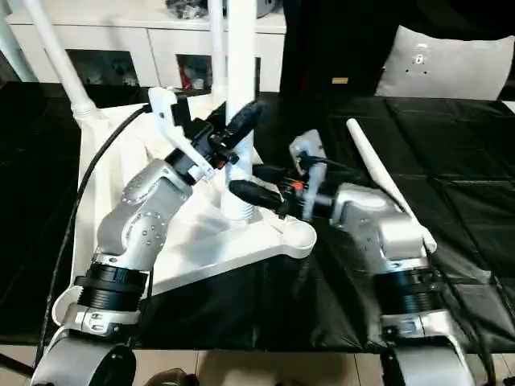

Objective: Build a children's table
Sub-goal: Pick table leg

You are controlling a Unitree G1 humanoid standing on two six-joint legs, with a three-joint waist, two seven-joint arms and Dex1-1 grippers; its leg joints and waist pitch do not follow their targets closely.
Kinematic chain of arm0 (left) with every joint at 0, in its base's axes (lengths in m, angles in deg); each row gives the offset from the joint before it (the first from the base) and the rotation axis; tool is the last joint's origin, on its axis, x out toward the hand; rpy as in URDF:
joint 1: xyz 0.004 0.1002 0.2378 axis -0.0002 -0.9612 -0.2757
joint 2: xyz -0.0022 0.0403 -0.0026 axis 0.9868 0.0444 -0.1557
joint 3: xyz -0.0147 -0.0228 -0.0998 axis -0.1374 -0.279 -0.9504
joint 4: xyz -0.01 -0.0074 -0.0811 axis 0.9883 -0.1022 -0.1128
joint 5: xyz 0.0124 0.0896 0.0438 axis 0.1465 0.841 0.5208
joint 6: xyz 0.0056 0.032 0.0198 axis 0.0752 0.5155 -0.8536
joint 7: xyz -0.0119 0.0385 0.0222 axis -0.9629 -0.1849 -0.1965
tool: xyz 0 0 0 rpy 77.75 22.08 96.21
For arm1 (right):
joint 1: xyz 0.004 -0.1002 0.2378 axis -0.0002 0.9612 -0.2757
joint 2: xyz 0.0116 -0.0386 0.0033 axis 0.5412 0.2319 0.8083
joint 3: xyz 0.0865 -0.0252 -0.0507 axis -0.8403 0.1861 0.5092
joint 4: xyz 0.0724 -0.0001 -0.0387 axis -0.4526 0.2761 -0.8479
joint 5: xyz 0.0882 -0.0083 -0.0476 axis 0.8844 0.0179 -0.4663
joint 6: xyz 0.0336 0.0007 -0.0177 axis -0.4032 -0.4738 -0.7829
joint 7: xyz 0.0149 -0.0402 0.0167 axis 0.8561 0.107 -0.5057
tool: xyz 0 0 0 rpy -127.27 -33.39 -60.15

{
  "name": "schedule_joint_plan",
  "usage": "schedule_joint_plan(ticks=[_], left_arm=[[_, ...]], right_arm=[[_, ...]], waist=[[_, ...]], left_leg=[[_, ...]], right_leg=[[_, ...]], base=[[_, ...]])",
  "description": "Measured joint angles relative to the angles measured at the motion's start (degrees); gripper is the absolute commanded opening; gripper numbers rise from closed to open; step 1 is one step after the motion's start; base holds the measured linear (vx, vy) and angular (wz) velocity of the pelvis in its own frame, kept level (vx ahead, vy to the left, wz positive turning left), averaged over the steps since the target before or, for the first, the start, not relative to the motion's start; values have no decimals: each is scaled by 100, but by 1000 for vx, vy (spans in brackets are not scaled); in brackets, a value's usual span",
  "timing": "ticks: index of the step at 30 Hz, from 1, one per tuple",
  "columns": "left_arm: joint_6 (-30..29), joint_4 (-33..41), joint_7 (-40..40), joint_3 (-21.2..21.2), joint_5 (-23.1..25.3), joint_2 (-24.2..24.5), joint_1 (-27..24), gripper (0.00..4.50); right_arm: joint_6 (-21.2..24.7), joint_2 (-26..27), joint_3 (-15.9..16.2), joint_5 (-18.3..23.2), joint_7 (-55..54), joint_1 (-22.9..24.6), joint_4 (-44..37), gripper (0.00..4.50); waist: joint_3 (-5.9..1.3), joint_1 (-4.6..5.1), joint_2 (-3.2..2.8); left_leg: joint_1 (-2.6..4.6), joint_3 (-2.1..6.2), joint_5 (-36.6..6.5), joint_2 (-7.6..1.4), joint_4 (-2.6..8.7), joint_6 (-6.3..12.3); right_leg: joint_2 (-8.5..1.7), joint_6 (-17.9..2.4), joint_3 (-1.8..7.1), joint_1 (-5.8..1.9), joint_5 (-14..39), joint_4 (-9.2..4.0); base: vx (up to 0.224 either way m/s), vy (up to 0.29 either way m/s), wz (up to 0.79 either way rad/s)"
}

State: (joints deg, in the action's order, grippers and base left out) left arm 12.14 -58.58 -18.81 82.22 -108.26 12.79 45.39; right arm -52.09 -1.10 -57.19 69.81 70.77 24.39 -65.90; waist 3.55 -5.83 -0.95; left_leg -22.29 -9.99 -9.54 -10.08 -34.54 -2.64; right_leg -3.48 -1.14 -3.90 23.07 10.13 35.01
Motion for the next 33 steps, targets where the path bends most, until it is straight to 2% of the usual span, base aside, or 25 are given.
schedule_joint_plan(ticks=[10,33], left_arm=[[2,211,454,343,5,135,-104,184],[-2,249,644,502,1,188,-199,184]], right_arm=[[159,15,3,129,197,-84,4,341],[310,14,113,159,307,-83,7,341]], waist=[[0,-11,0],[0,-36,0]], left_leg=[[0,0,-1,0,-1,-1],[1,0,-1,0,-2,-2]], right_leg=[[0,-1,0,0,-1,1],[0,-1,0,-1,-2,2]], base=[[0,0,0],[0,0,0]])
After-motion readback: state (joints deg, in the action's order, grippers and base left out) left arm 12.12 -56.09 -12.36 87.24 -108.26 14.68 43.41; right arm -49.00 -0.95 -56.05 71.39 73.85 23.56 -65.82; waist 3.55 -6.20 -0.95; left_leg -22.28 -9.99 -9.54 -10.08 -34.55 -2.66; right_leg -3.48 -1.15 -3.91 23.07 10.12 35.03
